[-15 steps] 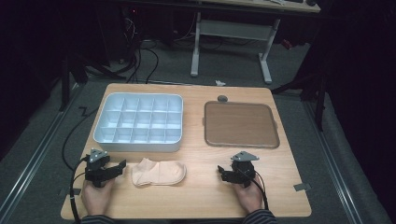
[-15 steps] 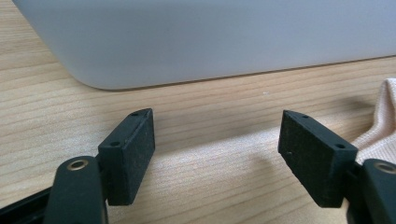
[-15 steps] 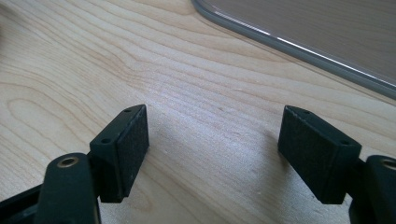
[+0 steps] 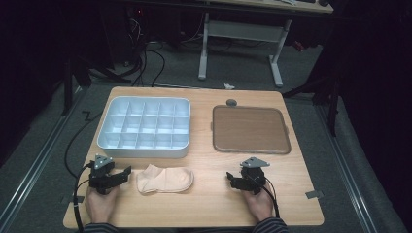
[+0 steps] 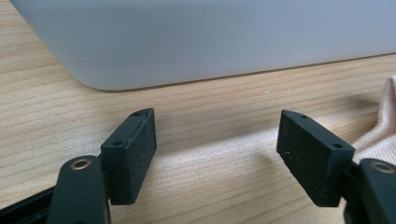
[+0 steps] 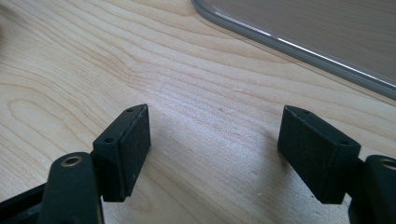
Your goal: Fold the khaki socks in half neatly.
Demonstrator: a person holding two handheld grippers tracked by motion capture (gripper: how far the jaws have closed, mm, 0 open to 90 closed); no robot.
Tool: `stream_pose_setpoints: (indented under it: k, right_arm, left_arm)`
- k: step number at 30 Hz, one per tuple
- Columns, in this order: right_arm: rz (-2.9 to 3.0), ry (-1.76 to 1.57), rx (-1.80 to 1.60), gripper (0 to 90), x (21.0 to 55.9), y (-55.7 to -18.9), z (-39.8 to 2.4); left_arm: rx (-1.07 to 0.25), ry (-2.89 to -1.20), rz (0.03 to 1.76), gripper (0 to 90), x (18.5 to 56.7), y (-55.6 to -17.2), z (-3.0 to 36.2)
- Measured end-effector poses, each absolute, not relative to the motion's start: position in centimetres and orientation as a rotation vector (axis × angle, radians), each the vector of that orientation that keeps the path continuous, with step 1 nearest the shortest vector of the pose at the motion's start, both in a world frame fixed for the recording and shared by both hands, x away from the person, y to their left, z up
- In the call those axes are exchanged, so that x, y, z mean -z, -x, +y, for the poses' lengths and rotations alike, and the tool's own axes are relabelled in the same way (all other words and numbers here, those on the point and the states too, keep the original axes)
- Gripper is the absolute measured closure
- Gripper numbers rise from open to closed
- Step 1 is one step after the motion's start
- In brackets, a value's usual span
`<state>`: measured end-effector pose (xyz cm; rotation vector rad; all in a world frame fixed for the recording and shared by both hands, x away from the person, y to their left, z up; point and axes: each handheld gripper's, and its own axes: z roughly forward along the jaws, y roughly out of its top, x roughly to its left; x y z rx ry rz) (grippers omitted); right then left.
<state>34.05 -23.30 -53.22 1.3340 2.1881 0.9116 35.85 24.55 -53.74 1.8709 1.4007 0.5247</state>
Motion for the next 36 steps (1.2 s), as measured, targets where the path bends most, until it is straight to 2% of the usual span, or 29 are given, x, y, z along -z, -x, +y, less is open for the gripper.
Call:
stream_pose_setpoints:
  k: [11,26,36]
  right_arm:
    - [2.184,-1.327,-0.918,30.3,53.21,-34.11,-23.39]
    - [2.189,-1.338,-0.897,32.7,53.02,-34.24,-23.35]
    - [2.161,-1.363,-0.887,43.2,52.90,-34.18,-23.47]
  left_arm:
    - [-0.533,-1.877,1.398,28.6,53.75,-35.85,24.39]
    - [-0.525,-1.881,1.386,37.0,53.66,-35.75,24.40]
    - [-0.499,-1.876,1.370,39.1,53.48,-35.57,24.46]
